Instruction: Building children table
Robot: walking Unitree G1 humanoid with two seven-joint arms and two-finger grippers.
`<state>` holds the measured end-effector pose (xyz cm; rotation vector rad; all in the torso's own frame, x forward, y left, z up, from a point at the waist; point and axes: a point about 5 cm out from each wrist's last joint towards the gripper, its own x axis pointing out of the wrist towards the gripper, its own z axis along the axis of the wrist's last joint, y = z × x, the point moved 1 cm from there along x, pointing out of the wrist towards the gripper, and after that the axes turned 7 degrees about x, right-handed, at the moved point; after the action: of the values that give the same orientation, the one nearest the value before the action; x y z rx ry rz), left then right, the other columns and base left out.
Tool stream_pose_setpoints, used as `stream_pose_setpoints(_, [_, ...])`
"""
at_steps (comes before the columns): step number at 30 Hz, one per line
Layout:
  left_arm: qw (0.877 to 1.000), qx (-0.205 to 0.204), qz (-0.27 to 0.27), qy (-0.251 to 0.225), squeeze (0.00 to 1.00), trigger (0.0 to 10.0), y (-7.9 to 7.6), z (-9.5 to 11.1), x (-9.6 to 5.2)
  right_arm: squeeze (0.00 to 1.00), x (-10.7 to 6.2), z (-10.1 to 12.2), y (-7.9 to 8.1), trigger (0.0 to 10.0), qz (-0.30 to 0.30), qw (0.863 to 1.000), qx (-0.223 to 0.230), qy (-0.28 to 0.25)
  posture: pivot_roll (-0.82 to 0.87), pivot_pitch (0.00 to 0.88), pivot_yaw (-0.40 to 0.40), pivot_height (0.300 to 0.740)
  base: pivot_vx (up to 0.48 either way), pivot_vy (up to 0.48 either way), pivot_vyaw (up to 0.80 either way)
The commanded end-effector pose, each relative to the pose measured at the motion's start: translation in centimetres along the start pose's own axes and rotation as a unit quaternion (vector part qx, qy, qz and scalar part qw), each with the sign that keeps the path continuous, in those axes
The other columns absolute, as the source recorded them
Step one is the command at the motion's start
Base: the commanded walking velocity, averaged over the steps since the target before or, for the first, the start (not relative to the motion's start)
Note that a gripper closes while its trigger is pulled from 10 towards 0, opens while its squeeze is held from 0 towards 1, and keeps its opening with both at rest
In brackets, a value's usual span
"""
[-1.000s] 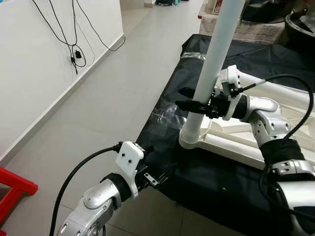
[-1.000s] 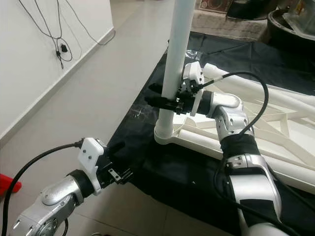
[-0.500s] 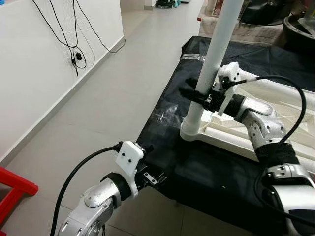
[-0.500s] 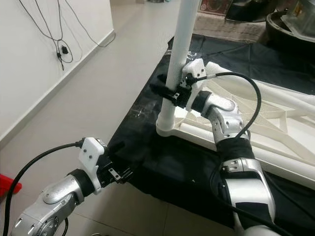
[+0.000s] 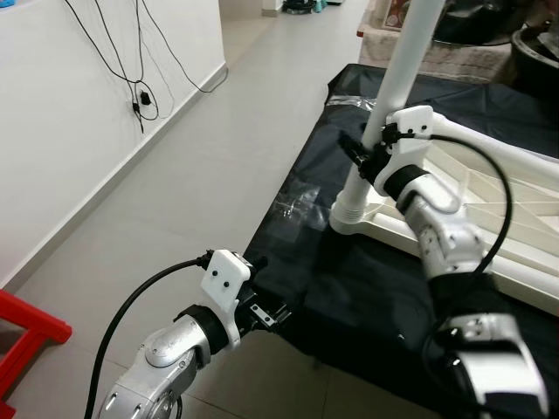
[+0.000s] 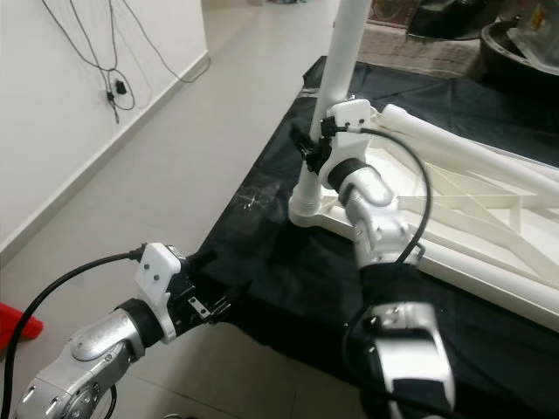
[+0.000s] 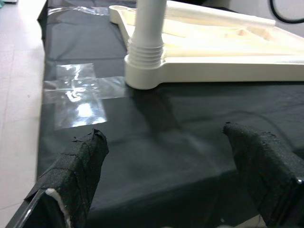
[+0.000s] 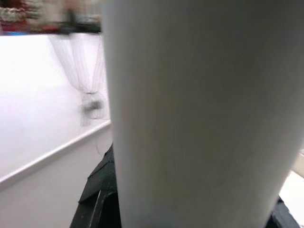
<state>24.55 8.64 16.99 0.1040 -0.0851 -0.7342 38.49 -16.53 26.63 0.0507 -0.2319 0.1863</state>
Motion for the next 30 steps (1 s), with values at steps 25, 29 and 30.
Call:
stream_pose_setpoints(25, [1.0,0.006,-0.004,0.012,0.0,10.0,-0.1,-0.9,0.1,0.0,-4.1,-1.4,0.6,10.0,-0.513,0.855,0.068,0.01,0.12,0.179,-0.02,0.74,0.0,0.0,0.0])
stream_pose_setpoints(29, [1.0,0.006,-0.009,0.01,0.0,10.0,-0.3,-0.8,0.2,0.0,-4.5,-1.4,1.2,10.0,-0.536,0.841,0.077,0.019,0.12,0.183,-0.016,0.74,0.0,0.0,0.0])
stream_pose_setpoints(30, [1.0,0.006,-0.01,0.009,0.0,10.0,-0.4,-0.8,0.2,0.0,-4.6,-1.4,1.2,10.0,-0.543,0.836,0.079,0.019,0.12,0.183,-0.016,0.74,0.0,0.0,0.0])
